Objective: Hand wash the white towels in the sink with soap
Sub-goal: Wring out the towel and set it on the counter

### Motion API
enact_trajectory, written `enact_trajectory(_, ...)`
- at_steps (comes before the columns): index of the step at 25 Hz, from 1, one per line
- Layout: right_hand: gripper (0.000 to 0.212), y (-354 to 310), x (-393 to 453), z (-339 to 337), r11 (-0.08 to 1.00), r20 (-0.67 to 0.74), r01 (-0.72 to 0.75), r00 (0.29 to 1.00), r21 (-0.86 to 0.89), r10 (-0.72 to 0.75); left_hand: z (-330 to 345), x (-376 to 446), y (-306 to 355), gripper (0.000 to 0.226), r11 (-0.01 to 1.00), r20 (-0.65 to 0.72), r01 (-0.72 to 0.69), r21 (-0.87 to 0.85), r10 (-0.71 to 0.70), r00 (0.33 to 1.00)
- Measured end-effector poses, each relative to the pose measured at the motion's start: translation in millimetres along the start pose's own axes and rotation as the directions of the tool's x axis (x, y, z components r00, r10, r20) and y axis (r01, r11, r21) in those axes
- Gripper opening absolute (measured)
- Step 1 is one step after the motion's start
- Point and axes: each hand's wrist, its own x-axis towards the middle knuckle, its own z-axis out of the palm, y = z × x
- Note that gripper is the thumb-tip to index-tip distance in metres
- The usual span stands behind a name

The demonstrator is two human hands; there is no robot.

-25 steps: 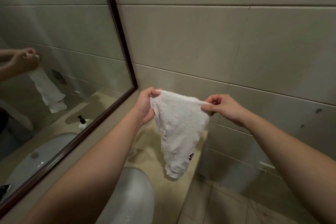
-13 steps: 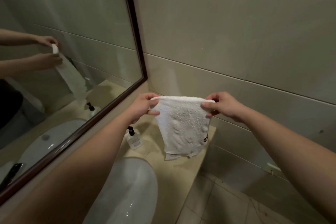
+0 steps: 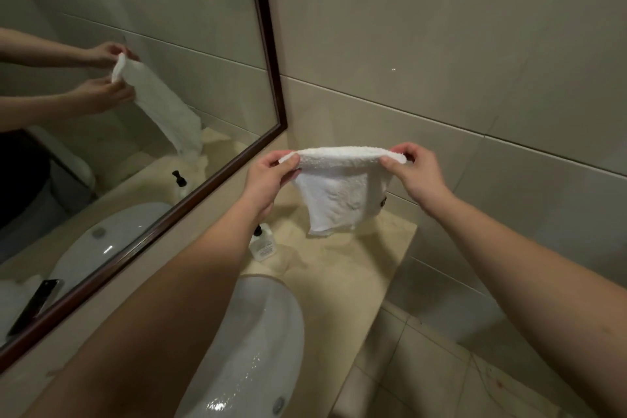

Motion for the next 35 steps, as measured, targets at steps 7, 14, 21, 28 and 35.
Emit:
enact_trajectory(7, 0.013, 87, -67, 21, 0.967, 0.289, -0.158, 0.933, -0.200, 0.212, -44, -53, -106, 0.002, 0.963, -0.060, 0.267, 0.040, -0.264, 0.963)
enact_trajectory(14, 0.012, 138, -123, 42, 0.901, 0.321, -0.360, 0.847, -0.240, 0.424, -74, -100, -175, 0.006, 0.901, -0.074, 0.406, 0.151, -0.399, 0.914)
enact_trajectory(21, 0.018, 157, -100, 68, 0.835, 0.140, -0.426, 0.857, -0.348, 0.495, -68, -73, -199, 0.017, 0.910, -0.139, 0.402, 0.101, -0.387, 0.912)
enact_trajectory(28, 0.018, 204, -22, 86, 0.790, 0.119, -0.471, 0.826, -0.392, 0.551, -41, 10, -221, 0.031, 0.878, -0.233, 0.437, 0.197, -0.391, 0.890)
enact_trajectory(35, 0.032, 245, 14, 108, 0.768, 0.187, -0.563, 0.756, -0.305, 0.628, -25, 60, -252, 0.050, 0.768, -0.338, 0.575, 0.282, -0.481, 0.809)
